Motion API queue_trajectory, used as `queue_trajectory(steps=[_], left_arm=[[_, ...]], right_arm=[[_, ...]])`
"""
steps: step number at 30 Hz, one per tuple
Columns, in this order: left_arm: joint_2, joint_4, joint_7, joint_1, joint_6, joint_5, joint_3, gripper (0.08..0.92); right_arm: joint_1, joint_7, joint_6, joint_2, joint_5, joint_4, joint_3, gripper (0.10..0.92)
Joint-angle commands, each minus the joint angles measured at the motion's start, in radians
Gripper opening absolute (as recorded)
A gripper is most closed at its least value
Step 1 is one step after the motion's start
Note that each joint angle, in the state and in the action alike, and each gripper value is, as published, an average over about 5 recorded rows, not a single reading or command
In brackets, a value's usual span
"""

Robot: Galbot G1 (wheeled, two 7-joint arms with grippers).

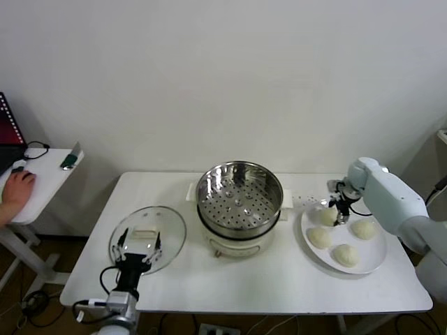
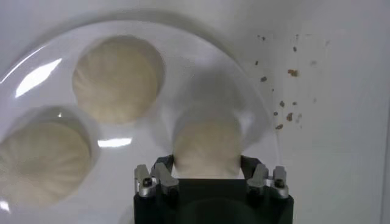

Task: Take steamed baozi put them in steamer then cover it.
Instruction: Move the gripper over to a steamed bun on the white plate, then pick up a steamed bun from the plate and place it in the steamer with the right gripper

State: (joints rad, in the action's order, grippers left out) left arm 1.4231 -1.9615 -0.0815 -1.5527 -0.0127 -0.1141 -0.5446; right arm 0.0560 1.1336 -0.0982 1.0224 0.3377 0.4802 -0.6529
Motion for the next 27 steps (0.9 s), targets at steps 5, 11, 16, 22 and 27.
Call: queue_trajectory(steps=[5,11,16,22,27], left_arm=[[0.001,-0.019,0.001,-0.020,-0.005,-0.004,0.003,0.823],[0.011,-0.025,0.000,-0.039,0.004,-0.010,0.007,0.823],[0.009,-0.028,0.002,-0.050,0.005,-0.006,0.004,0.823],[0.010,-0.034,0.005,-0.057,0.001,-0.009,0.011,0.823],[0.009,-0.034,0.003,-0.060,0.002,-0.010,0.010,0.823]], right_arm=[[0.166,0.039,-0.067,-0.036,-0.091,0.095,-0.180,0.712],[0.404,0.071,-0.106,-0.067,-0.283,0.273,-0.444,0.712],[0.586,0.093,-0.156,-0.039,-0.361,0.396,-0.583,0.712],[0.698,0.108,-0.210,0.044,-0.393,0.502,-0.634,0.712],[0.697,0.101,-0.258,0.129,-0.354,0.572,-0.630,0.712]])
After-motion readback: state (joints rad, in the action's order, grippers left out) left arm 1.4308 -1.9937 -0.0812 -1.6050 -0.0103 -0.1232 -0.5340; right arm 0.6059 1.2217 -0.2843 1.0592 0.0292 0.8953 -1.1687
